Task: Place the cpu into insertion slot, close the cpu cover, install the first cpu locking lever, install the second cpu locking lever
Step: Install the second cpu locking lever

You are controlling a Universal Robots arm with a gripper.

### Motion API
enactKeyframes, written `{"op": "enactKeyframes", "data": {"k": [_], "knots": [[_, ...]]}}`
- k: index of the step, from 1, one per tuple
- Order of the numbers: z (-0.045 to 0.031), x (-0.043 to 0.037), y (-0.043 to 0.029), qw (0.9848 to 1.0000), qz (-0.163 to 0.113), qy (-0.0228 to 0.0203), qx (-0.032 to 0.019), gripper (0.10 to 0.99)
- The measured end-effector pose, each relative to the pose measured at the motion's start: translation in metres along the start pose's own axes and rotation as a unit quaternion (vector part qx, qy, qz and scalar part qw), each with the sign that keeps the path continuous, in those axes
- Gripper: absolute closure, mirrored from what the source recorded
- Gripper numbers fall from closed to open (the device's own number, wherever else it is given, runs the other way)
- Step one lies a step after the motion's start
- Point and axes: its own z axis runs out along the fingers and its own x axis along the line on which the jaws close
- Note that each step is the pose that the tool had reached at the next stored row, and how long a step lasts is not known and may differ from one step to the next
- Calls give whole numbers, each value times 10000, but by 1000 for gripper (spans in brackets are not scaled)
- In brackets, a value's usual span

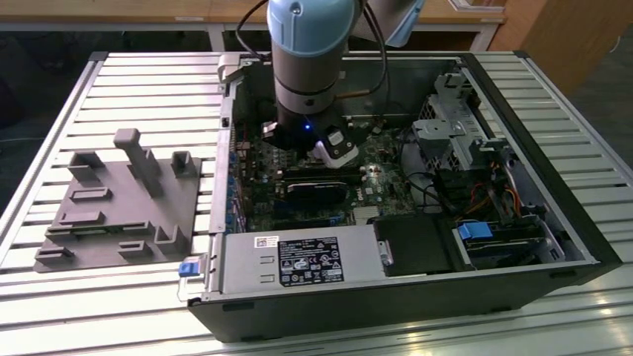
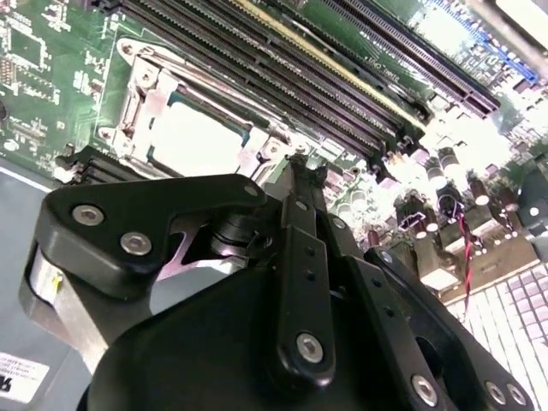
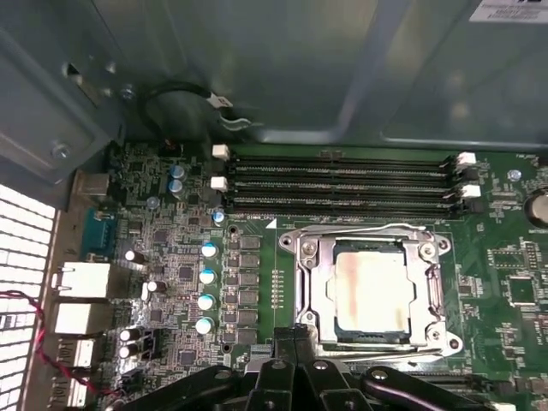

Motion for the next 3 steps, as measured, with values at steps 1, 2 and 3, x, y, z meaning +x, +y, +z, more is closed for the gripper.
{"op": "enactKeyframes", "data": {"k": [1,2,3], "knots": [[-9,0,3,10000,0,0,-1,980],[-12,0,4,10000,0,0,-2,980],[-12,0,4,10000,0,-1,-3,980]]}}
